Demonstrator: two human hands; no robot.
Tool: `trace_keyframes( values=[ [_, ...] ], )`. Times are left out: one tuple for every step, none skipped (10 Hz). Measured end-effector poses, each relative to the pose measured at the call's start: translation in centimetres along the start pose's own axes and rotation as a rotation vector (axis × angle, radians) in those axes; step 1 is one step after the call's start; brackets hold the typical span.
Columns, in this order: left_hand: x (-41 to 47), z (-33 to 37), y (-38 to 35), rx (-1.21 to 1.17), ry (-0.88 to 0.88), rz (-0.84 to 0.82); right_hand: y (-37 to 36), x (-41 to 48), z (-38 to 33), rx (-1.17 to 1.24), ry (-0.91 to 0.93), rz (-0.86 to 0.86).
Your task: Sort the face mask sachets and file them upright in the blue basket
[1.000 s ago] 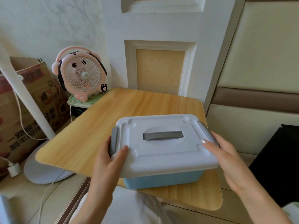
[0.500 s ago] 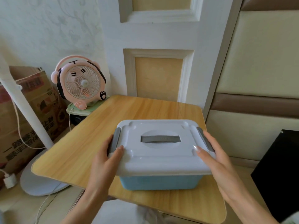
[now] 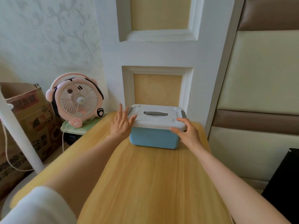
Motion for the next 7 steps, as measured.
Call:
trace_keyframes(
  values=[
    [2.6,1.7,-1.6,-0.244,0.224,-0.147,-0.6,2.4,0.8,-0.025,-0.020,0.082],
    [4.6,2.9,-3.3,-0.417,0.319,-0.151,-0.6,4.3,1.9,-0.039,-0.049,0.141],
    [6.4,3.3,-4.2,-0.430,0.339,-0.145,-0.4,5.4,2.2,-0.055,-0.073,0.155],
    [7.0,3.2,-5.1,-0.459,0.319,-0.141,-0.7,6.3,2.9,-0.032,-0.092,0.179],
    [6.8,3.2,-4.8,-0.441,0.322,-0.185,-0.7,6.0,2.6,-0.071,-0.112,0.152],
    [5.8,3.5,-2.6,-0.280,0.255,-0.274,0.3,5.0,1.0,-0.223,-0.102,0.104],
    [1.3,4.8,1.3,-0.286,-0.039,-0.143,3.4,0.8,-2.4,-0.071,0.028,0.078]
  ],
)
Point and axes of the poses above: each hand's wrist, its own x-axis towards the middle knuckle, its own y-axis out of the back of the hand, z = x × y, the point moved 1 cm from there along x, towards the middle knuckle, and after that the axes turned 9 degrees about -x, right-handed, at the moved point
